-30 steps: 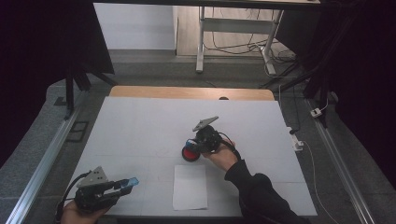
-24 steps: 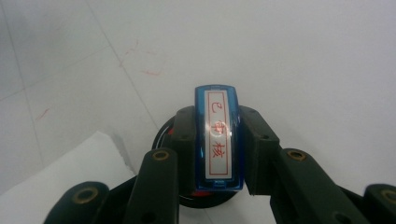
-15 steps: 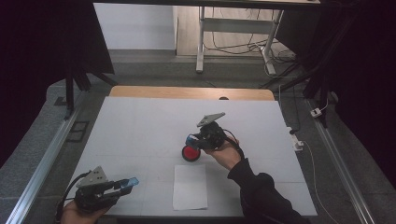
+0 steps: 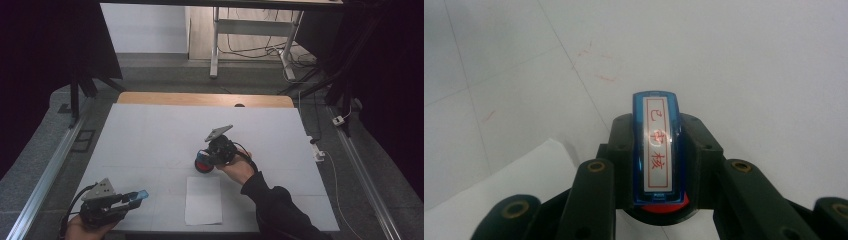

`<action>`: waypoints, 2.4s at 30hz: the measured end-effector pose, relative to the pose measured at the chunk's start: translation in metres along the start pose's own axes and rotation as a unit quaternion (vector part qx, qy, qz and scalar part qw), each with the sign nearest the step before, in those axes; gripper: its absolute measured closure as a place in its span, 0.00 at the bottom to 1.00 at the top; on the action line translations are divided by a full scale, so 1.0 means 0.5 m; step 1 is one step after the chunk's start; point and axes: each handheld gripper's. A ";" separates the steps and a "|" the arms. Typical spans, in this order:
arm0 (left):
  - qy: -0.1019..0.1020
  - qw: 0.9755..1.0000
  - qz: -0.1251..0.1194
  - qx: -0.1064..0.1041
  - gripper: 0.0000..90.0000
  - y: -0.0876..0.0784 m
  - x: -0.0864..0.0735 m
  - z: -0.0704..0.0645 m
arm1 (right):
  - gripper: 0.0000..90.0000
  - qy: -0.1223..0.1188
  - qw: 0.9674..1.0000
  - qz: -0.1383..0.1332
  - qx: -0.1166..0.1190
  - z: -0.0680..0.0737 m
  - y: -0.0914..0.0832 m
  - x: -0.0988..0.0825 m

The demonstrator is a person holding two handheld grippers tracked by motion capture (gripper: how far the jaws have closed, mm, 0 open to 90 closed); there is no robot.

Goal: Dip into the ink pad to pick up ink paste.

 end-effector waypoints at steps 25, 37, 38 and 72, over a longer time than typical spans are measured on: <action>-0.006 1.000 0.001 0.000 0.77 0.001 0.000 0.002 | 0.79 -0.035 0.998 0.013 -0.050 0.032 0.021 -0.004; -0.007 1.000 0.002 -0.001 0.77 0.001 0.000 0.003 | 0.79 0.037 0.999 -0.008 0.011 -0.011 0.019 -0.013; -0.007 1.000 0.002 -0.001 0.77 0.001 0.000 0.003 | 0.79 0.043 0.999 -0.010 0.015 -0.014 0.019 -0.014; -0.004 1.000 0.000 -0.004 0.77 0.000 0.000 0.003 | 0.78 0.000 0.999 -0.035 0.006 0.004 0.002 -0.011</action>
Point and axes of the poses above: each handheld gripper's, and its own axes: y roughly forward along the jaws, x roughly out of its top, z roughly to its left, and after that the axes turned 9 degrees about y, right-handed
